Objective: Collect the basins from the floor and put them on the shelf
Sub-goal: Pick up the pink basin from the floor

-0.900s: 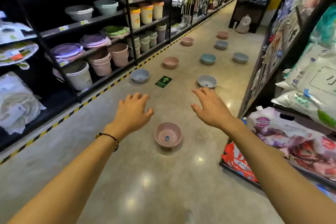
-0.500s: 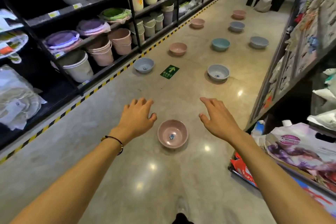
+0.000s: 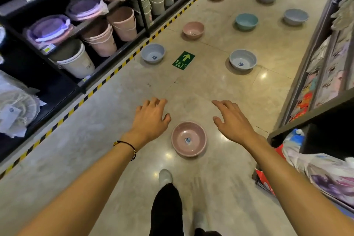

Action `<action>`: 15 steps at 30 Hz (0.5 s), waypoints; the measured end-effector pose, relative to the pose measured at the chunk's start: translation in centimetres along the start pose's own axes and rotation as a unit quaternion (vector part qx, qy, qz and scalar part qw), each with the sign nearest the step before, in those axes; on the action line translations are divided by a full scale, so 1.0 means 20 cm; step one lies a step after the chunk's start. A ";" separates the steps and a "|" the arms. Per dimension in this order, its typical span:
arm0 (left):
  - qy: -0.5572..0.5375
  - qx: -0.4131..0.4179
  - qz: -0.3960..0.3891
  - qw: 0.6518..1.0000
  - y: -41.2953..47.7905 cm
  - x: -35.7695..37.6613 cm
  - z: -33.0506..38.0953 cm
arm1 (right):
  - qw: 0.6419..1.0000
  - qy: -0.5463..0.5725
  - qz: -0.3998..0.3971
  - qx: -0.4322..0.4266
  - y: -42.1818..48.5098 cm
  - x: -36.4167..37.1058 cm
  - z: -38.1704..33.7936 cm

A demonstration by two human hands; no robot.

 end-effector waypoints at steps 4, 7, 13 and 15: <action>0.009 0.030 -0.034 0.999 0.30 0.08 -0.11 | 1.000 -0.003 -0.014 0.022 0.26 0.04 0.00; 0.012 0.049 -0.052 0.997 0.53 0.13 -0.19 | 0.999 0.005 -0.009 0.053 0.44 0.04 0.02; -0.011 0.071 -0.062 0.996 0.94 0.25 -0.29 | 0.995 0.038 -0.003 0.087 0.76 0.17 0.11; -0.020 0.068 -0.075 0.995 1.05 0.35 -0.31 | 0.994 0.042 -0.012 0.098 0.87 0.27 0.17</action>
Point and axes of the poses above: each hand's wrist, its own y-axis towards the middle knuckle, its own x-axis out of the palm, z = x × y, the point moved 3 cm from there along y, towards the middle knuckle, and after that the axes turned 5 degrees about -z, right-handed, at the moved point
